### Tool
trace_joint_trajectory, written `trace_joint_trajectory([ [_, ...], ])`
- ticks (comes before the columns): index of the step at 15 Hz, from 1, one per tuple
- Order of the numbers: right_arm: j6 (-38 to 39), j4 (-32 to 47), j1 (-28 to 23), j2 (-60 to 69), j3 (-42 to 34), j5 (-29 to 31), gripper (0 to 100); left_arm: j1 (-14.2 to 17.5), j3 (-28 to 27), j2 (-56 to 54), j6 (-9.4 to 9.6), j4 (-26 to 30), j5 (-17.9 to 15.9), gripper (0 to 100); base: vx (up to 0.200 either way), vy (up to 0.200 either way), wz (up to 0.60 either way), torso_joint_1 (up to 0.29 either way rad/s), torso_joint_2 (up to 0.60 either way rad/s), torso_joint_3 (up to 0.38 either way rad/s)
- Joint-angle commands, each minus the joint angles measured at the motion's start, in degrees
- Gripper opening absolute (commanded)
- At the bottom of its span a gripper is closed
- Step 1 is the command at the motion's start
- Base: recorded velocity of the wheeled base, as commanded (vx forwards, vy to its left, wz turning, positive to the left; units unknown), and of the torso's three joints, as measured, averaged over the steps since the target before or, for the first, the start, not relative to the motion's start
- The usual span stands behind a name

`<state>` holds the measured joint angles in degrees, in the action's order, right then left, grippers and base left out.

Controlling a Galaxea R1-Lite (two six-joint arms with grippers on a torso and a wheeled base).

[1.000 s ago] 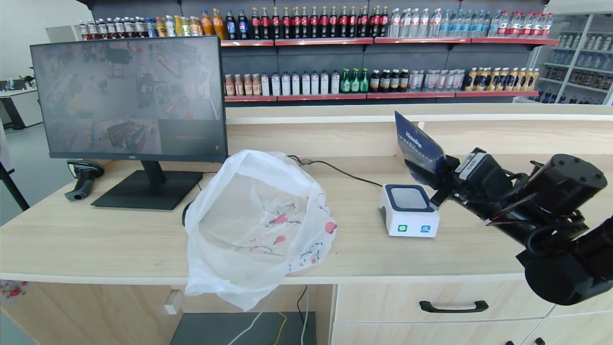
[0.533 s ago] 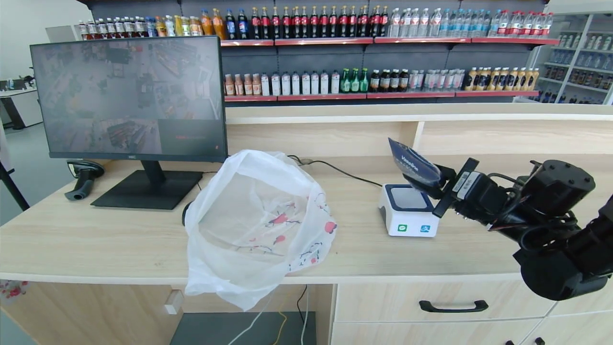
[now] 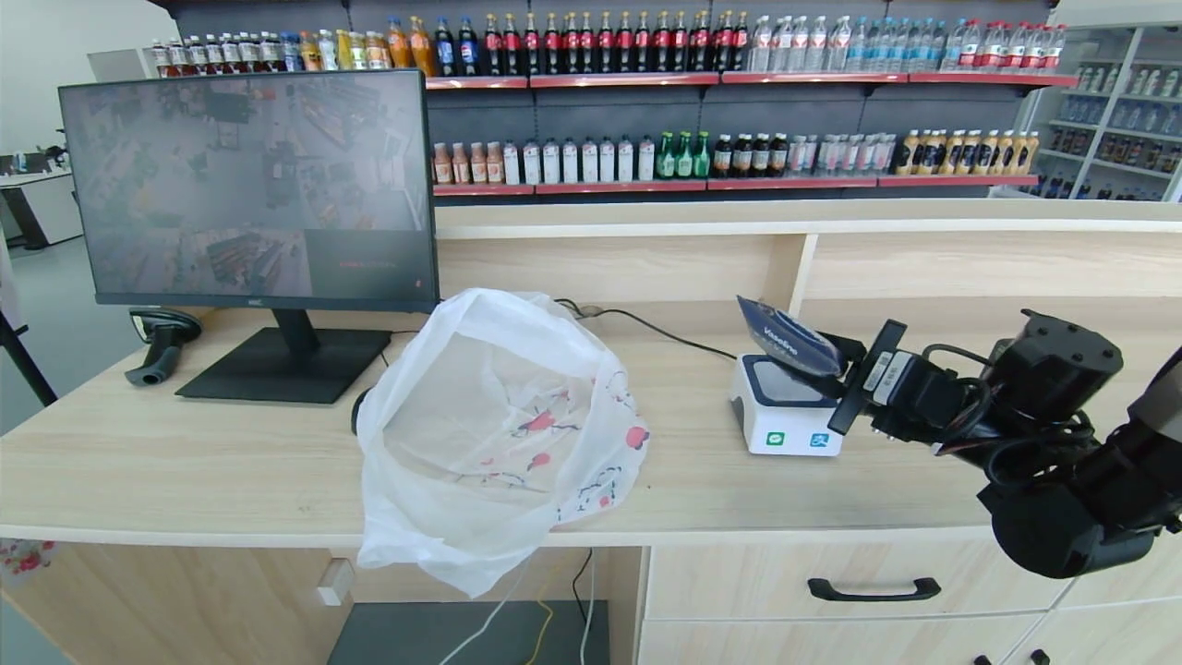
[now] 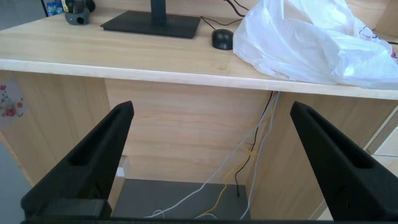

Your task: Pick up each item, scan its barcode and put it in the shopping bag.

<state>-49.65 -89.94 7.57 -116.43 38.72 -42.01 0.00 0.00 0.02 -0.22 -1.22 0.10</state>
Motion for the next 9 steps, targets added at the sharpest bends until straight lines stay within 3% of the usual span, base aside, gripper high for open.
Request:
trace_joint_trajectory([
  [1,-0.8,-0.1,-0.9,-0.5,0.0,-0.4,0,0.0,0.0,0.0,-0.04,0.0,0.1,100,0.000,0.000,0.00,0.000,0.00,0.000],
  [9,-3.3,-0.1,-3.8,-3.1,1.3,-4.3,0,0.0,0.0,0.0,-0.04,-0.1,0.1,100,0.000,0.000,0.00,0.000,0.00,0.000],
])
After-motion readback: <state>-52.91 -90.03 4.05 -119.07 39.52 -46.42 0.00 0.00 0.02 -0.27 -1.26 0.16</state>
